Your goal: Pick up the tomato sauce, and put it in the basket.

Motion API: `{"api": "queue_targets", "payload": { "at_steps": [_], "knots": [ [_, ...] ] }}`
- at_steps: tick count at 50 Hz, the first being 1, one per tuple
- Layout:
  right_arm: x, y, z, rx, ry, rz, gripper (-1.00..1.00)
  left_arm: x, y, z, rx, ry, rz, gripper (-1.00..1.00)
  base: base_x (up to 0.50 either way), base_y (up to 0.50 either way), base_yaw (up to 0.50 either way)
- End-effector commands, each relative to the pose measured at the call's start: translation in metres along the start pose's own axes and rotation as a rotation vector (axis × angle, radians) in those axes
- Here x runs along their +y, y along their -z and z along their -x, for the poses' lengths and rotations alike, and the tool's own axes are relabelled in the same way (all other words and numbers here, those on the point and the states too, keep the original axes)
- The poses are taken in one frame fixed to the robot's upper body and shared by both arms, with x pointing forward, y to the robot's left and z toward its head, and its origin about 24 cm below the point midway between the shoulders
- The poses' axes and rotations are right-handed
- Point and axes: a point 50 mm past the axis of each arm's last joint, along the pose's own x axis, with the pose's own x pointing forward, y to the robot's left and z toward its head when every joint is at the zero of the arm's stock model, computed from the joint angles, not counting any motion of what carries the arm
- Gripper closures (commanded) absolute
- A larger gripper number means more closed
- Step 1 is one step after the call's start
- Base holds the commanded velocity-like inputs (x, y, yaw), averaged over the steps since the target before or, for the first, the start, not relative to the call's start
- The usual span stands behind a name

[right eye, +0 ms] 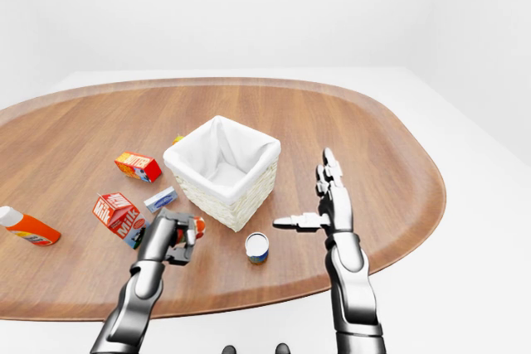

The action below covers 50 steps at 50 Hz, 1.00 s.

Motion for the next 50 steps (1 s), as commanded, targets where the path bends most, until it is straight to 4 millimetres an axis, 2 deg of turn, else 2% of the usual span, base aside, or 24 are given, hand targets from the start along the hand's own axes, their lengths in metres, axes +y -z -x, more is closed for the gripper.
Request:
{"api": "queue_targets", "payload": {
  "at_steps": [1,16,37,50],
  "knots": [
    [0.000,-0.001,0.000,-0.004,0.000,0.001,-1.00,0.014,-0.018,0.007,-0.075,-0.032,0.036,1.00,0.00,0.00,0.00],
    [0.000,0.003,0.000,0.011,0.000,0.000,-1.00,0.030,-0.033,0.013,-0.140,-0.054,0.056,1.00,0.00,0.00,0.00],
    [0.001,0.000,0.000,0.001,-0.001,0.000,-1.00,0.038,-0.041,0.014,-0.177,-0.071,0.061,1.00,0.00,0.00,0.00],
    [0.000,0.003,0.000,0.012,-0.001,-0.002,-1.00,0.048,-0.054,0.015,-0.221,-0.086,0.069,1.00,0.00,0.00,0.00]
  ]
}}
